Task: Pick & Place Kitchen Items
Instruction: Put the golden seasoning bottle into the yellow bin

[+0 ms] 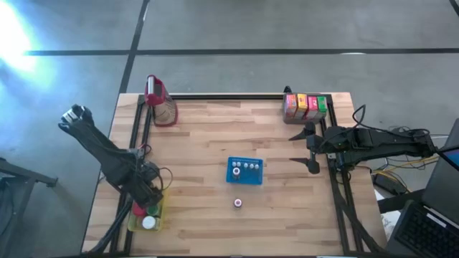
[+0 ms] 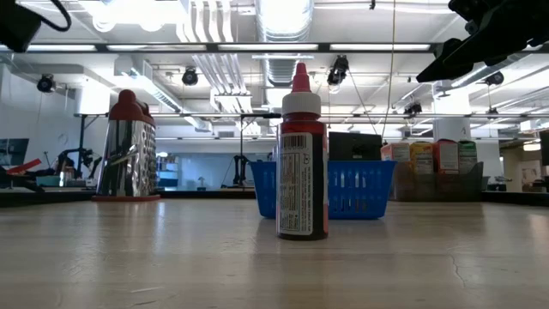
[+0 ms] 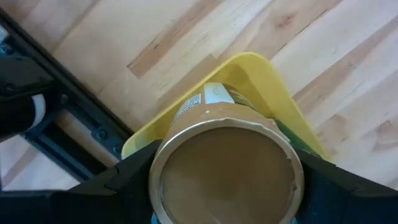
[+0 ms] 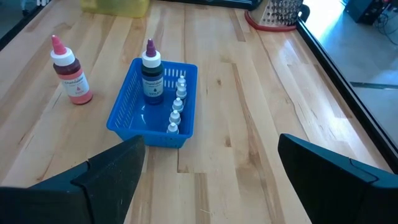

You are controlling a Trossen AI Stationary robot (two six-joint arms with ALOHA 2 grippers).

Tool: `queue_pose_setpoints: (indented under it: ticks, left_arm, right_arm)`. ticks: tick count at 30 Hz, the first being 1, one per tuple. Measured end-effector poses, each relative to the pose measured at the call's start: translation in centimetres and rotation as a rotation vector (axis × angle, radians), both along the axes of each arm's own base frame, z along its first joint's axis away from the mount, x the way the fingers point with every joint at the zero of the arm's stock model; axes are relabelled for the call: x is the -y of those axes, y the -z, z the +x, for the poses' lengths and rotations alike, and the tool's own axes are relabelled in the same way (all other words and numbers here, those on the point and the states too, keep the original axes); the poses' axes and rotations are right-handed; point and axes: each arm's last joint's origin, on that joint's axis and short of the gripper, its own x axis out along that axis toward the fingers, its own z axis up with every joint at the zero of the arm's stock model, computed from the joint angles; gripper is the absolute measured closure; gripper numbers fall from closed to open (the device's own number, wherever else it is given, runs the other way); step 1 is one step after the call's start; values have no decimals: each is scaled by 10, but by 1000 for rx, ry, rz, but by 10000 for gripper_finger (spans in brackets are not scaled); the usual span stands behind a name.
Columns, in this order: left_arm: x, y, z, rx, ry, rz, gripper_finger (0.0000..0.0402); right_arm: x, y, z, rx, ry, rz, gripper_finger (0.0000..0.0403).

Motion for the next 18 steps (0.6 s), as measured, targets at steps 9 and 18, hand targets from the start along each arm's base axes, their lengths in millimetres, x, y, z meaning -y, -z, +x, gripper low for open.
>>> queue_pose_setpoints:
  ticks: [9, 18]
  left_arm:
    - [0, 29, 0, 15, 1, -18, 112]
    - [1, 26, 1, 8, -44, -32, 108]
  right_arm:
    - [0, 0, 0, 0, 0, 1, 39]
    - [0, 0, 0, 0, 1, 1, 39]
